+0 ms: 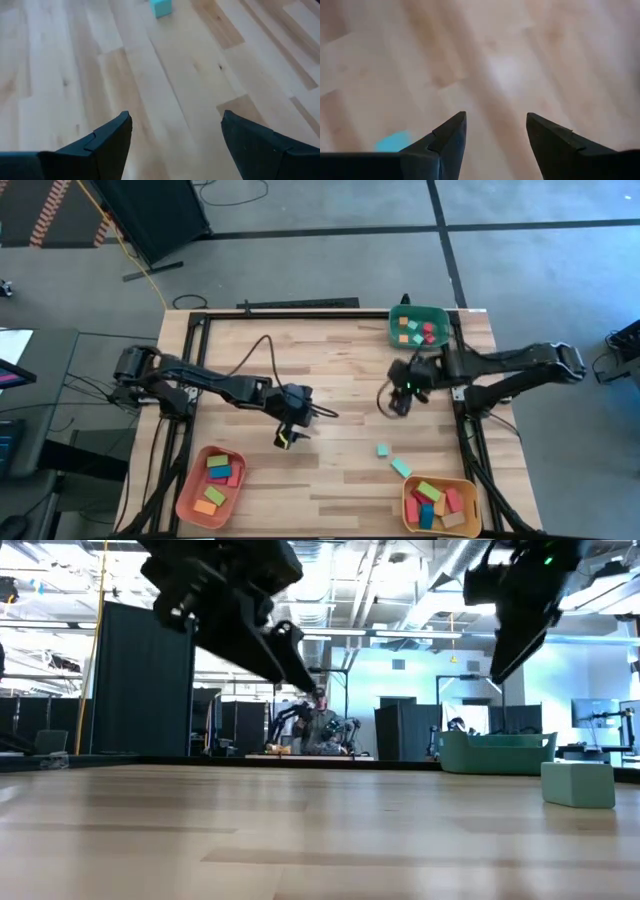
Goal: Sort blocks by size
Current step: Put the small blue square block into the blue bin
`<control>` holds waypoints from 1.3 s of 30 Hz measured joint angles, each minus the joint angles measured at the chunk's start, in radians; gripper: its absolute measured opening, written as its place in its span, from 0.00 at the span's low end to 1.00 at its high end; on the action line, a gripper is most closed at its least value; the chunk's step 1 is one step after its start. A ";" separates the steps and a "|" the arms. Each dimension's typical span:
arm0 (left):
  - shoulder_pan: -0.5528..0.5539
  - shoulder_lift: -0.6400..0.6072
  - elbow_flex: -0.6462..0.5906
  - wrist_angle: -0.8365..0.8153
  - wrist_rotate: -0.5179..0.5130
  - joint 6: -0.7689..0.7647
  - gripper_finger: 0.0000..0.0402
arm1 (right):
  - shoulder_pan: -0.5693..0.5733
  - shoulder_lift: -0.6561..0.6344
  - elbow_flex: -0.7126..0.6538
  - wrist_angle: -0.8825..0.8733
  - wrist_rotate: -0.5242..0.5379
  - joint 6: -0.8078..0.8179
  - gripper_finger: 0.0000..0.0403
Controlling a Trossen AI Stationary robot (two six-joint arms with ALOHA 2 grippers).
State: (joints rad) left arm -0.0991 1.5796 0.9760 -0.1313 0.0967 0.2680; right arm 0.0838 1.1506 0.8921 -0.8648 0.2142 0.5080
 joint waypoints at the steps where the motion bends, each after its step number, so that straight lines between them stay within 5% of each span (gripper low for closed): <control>1: 0.002 -0.017 0.000 -0.015 -0.004 0.000 0.73 | 0.042 0.007 0.000 0.014 0.000 0.013 0.58; 14: 0.012 -0.104 0.000 -0.186 -0.092 -0.026 0.73 | 0.398 0.251 0.000 0.174 0.000 0.107 0.58; 28: 0.011 -0.104 0.000 -0.261 -0.091 -0.080 0.73 | 0.485 0.416 0.000 0.267 0.001 0.150 0.58; 39: 0.011 -0.104 0.000 -0.261 -0.090 -0.096 0.73 | 0.484 0.415 0.000 0.269 0.031 0.148 0.59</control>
State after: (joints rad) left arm -0.0879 1.4754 0.9764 -0.3920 0.0068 0.1719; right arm 0.5674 1.5654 0.8921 -0.5961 0.2455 0.6557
